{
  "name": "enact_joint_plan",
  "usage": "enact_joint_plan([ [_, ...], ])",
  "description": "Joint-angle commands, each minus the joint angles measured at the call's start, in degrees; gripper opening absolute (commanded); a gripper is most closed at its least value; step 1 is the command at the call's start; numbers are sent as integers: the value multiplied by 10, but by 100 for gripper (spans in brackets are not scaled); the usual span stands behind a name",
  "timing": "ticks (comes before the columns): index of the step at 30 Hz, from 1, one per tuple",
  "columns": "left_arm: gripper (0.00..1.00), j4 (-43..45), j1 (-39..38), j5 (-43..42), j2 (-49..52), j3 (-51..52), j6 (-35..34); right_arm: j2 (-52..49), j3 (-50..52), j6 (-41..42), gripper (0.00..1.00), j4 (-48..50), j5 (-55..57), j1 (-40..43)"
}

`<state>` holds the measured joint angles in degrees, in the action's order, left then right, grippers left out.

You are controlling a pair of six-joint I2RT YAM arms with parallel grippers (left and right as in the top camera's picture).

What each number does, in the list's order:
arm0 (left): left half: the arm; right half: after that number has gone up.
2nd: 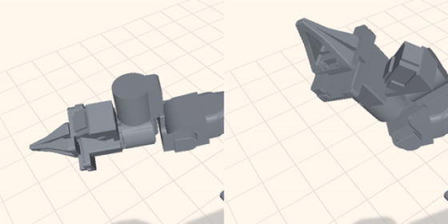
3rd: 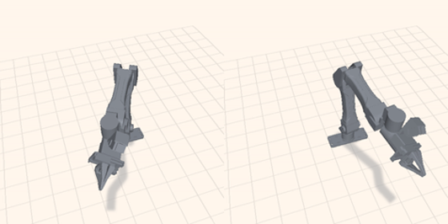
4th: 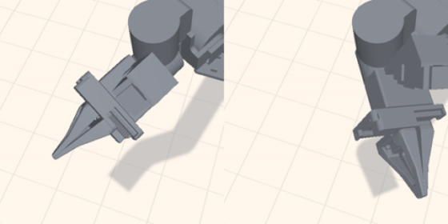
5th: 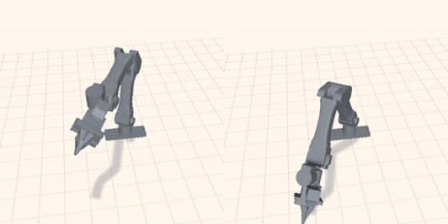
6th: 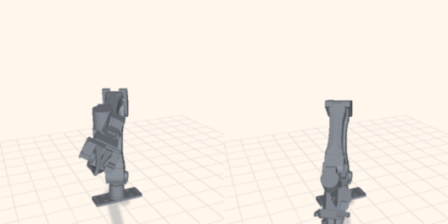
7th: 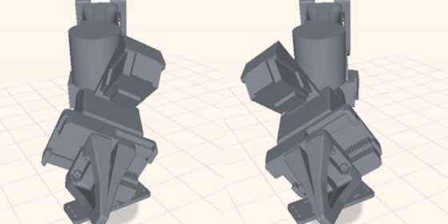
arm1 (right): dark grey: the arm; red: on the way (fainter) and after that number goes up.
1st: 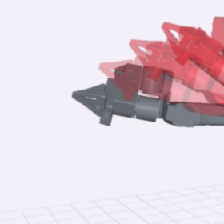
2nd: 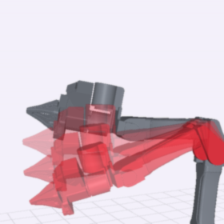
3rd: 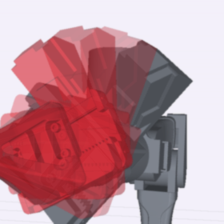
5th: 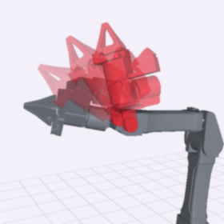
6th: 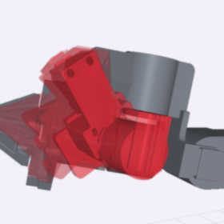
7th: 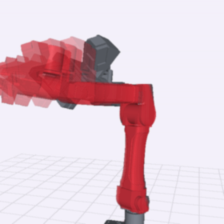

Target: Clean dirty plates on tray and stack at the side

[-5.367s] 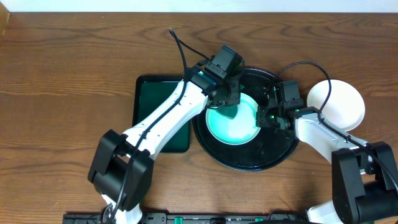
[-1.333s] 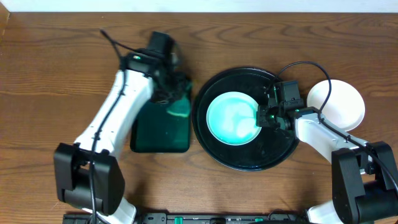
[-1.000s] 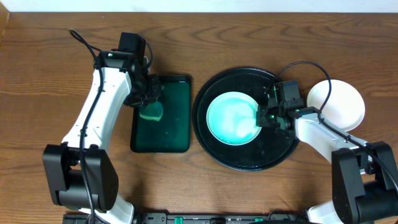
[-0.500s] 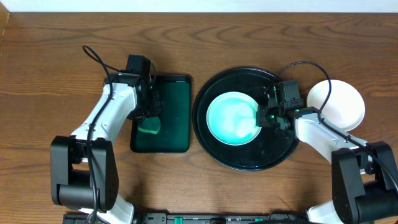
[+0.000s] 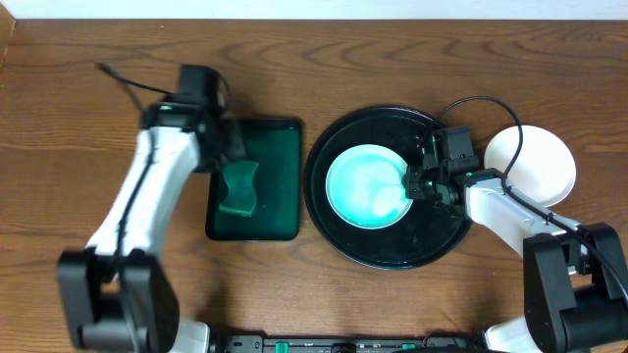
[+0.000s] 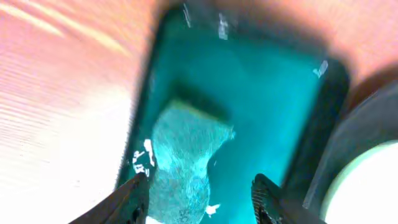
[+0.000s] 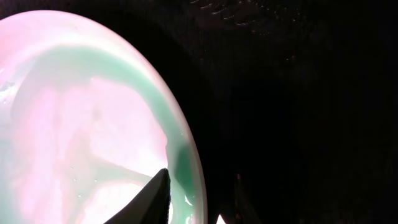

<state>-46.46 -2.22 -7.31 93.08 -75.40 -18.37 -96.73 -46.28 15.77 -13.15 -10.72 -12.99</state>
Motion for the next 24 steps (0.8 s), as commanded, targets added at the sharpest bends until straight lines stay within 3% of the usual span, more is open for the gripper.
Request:
enact_joint_plan([
  [1, 56, 2, 49, 5, -38, -17, -34, -4, 2, -2, 30, 1, -3, -6],
  [6, 77, -6, 114, 5, -47, -17, -34, -4, 2, -1, 25, 5, -3, -6],
  [12, 79, -10, 148, 5, -47, -17, -33, -4, 2, -1, 17, 10, -3, -6],
  [18, 79, -10, 151, 5, -47, -17, -34, -4, 2, -2, 2, 23, 2, -6],
  [24, 79, -10, 151, 5, -47, -17, -34, -4, 2, -2, 1, 24, 2, -6],
])
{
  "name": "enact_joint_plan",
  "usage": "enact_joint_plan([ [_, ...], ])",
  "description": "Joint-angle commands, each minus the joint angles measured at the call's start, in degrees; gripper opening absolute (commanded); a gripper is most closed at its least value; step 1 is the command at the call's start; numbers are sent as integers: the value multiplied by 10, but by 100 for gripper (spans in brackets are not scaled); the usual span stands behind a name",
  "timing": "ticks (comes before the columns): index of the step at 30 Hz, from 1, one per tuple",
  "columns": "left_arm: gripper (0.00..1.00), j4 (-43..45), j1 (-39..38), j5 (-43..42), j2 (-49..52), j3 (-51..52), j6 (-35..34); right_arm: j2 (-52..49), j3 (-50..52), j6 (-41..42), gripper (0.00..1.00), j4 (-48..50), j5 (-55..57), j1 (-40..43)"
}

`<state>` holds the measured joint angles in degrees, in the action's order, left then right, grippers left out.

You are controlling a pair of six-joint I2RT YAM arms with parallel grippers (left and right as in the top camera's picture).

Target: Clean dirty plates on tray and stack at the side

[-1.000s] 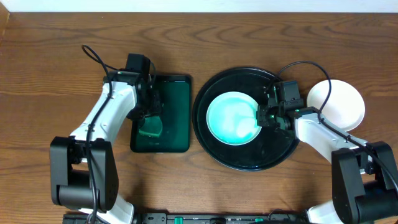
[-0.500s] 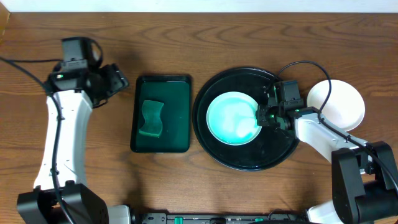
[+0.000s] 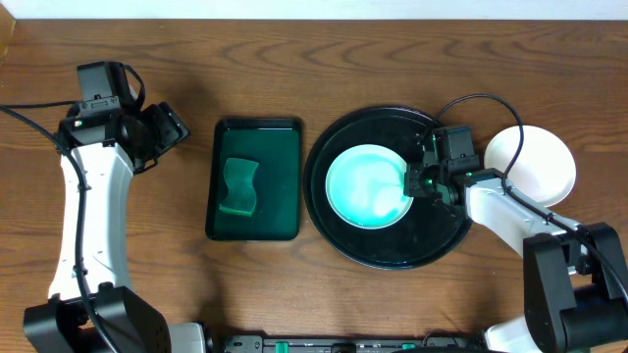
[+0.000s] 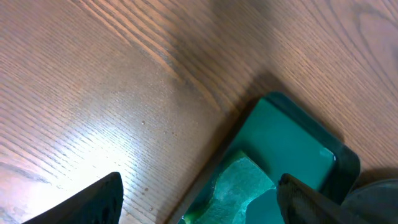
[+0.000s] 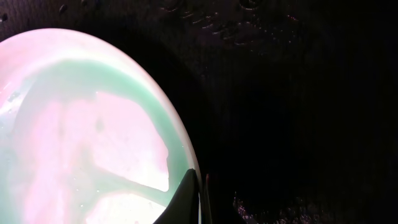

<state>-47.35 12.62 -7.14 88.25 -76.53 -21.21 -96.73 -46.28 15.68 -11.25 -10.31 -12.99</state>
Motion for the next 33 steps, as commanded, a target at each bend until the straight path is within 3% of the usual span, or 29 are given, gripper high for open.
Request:
enact_joint_plan([
  [1, 79, -1, 2, 3, 2, -6, -5, -4, 2, -1, 1, 5, -2, -6],
  [10, 80, -1, 2, 3, 2, -6, -5, -3, -4, 0, 1, -2, 13, -4],
  [23, 80, -1, 2, 3, 2, -6, -5, -3, -89, 21, 1, -142, 11, 21],
  [33, 80, -1, 2, 3, 2, -6, -5, -3, -112, 66, 1, -160, -54, 27],
])
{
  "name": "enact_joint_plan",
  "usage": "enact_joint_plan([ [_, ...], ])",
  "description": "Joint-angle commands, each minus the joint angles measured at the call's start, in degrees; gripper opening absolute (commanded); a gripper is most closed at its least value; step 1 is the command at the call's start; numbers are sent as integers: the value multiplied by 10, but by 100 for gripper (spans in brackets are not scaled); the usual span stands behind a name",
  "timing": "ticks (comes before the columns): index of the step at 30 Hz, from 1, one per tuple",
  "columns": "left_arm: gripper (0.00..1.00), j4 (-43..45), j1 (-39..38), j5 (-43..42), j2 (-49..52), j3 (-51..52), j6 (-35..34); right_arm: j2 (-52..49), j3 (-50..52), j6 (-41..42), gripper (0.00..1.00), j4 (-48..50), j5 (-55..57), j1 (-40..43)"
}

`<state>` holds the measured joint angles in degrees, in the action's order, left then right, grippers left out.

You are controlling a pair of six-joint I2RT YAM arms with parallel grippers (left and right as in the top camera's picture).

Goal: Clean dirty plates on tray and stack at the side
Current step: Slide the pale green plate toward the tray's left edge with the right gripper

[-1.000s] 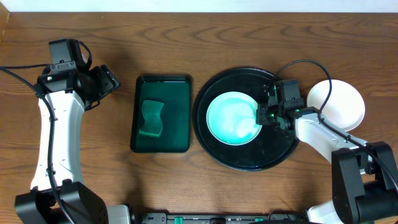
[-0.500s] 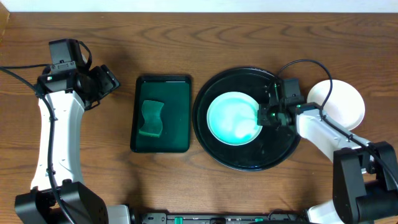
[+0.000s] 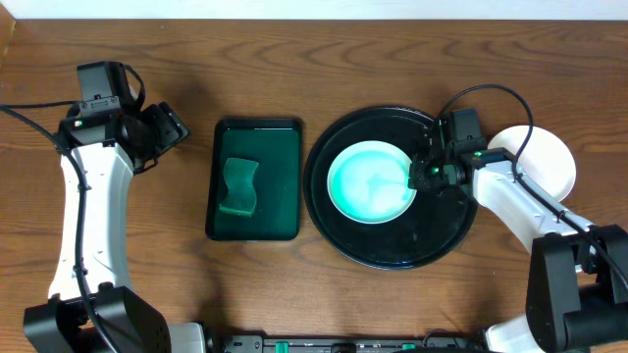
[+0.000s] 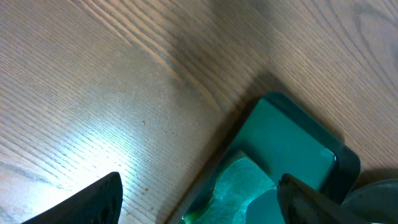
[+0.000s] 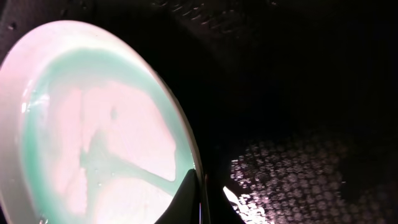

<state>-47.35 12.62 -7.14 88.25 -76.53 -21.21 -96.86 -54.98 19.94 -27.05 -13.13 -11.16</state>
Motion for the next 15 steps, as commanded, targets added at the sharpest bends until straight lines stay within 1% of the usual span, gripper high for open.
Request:
enact_joint_plan([
  [1, 80, -1, 2, 3, 2, -6, -5, -1, -32, 23, 1, -9, -26, 8],
  [15, 80, -1, 2, 3, 2, -6, -5, -1, -128, 16, 1, -116, -39, 8],
])
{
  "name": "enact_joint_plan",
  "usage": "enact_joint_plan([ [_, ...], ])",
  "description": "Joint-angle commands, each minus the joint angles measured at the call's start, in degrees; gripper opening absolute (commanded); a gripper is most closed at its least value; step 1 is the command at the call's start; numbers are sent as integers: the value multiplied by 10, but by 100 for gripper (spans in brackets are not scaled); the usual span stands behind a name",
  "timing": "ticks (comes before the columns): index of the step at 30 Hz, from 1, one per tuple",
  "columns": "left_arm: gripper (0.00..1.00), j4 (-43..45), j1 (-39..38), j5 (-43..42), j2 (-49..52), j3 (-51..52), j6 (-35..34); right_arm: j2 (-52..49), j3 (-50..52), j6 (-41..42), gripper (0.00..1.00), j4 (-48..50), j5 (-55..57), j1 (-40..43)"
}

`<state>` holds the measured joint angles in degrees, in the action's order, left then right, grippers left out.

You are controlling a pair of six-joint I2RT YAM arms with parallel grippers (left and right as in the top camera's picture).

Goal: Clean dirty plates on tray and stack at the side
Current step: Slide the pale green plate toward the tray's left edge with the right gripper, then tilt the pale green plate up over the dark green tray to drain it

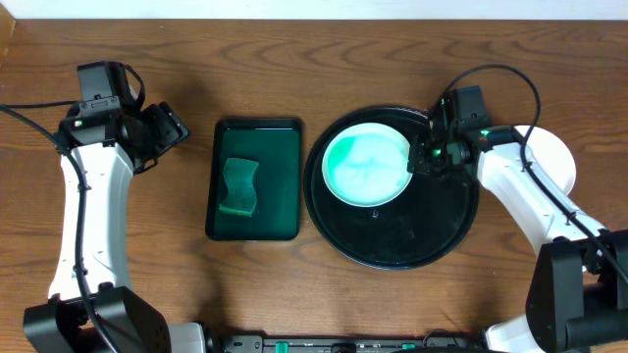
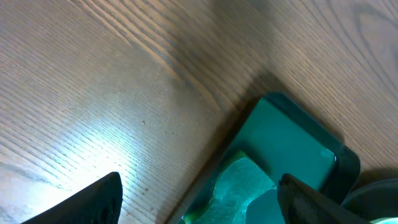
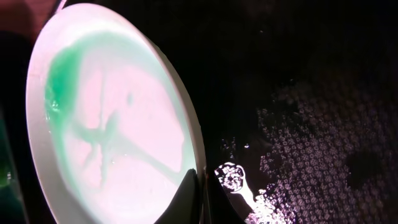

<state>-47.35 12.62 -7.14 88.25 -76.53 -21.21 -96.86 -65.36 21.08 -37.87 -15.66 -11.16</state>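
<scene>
A white plate [image 1: 365, 167] smeared with green soap is tilted up over the back left of the round black tray [image 1: 392, 221]. My right gripper [image 1: 424, 162] is shut on the plate's right rim, and in the right wrist view the plate [image 3: 112, 137] fills the left with the gripper [image 3: 200, 193] pinching its edge. A clean white plate [image 1: 549, 162] lies on the table to the right of the tray. My left gripper [image 2: 199, 199] hangs open over bare table, left of the green dish [image 1: 253, 178] with the sponge [image 1: 238, 186].
The green rectangular dish [image 2: 292, 149] and its sponge [image 2: 239, 186] show at the lower right of the left wrist view. The right arm's cable [image 1: 496, 78] loops above the tray. Wooden table [image 1: 147, 294] surrounds everything.
The right gripper has moved back and up with the soapy plate, which now stands more tilted and nearer the tray's back left. The left arm has not moved.
At first the left gripper was over the sponge in the green dish and the right gripper was open around the plate's rim. Then the left arm stood away to the left and the right gripper was shut on the rim. Since then the plate has been raised and tilted.
</scene>
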Motion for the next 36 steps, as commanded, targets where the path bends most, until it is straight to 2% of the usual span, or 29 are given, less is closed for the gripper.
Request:
enact_joint_plan([
  [1, 80, -1, 2, 3, 2, -6, -5, -1, -30, 4, 1, -14, -14, 8],
  [10, 80, -1, 2, 3, 2, -6, -5, -1, -73, -13, 1, -40, -62, 3],
  [20, 80, -1, 2, 3, 2, -6, -5, -1, -86, 59, 1, 3, -29, -65],
  [26, 80, -1, 2, 3, 2, -6, -5, -1, -86, 104, 1, 58, 61, -156],
  [36, 80, -1, 2, 3, 2, -6, -5, -1, -86, 116, 1, 121, 298, -316],
])
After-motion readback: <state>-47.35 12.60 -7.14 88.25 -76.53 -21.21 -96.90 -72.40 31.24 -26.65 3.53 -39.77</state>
